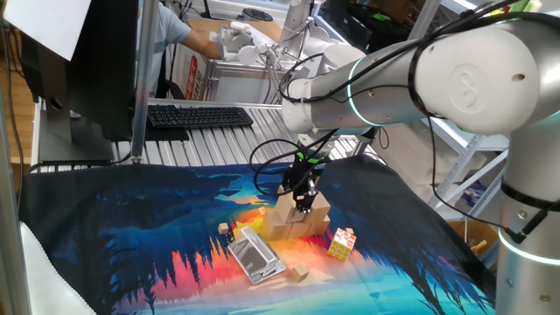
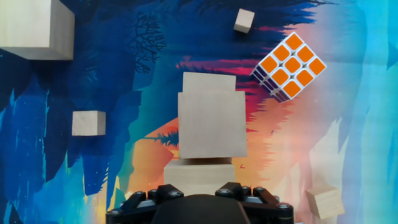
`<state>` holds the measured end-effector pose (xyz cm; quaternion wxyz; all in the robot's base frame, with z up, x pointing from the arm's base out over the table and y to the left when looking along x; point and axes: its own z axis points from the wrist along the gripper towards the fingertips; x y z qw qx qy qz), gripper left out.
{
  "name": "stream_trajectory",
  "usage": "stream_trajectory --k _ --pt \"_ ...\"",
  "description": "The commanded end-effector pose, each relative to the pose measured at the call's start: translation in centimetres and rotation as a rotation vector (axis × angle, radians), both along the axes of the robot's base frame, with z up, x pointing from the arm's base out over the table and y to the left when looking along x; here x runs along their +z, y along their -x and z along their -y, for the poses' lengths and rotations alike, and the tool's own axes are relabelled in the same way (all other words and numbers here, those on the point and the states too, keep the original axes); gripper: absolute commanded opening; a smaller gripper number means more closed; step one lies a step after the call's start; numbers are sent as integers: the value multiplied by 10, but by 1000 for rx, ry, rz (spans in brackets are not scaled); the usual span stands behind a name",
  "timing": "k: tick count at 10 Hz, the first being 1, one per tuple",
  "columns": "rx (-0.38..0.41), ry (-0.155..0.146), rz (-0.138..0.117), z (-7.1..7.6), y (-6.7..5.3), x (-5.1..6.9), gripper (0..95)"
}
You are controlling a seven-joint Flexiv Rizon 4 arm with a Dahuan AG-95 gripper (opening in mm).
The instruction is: Stack the blocks into a pyramid shape
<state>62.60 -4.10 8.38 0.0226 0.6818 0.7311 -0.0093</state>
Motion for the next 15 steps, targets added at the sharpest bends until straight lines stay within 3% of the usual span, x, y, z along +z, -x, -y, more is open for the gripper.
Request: stream_trajectory --k 1,15 --pt "-5 -2 -1 0 0 0 0" --pt "-24 -9 -9 3 5 -5 0"
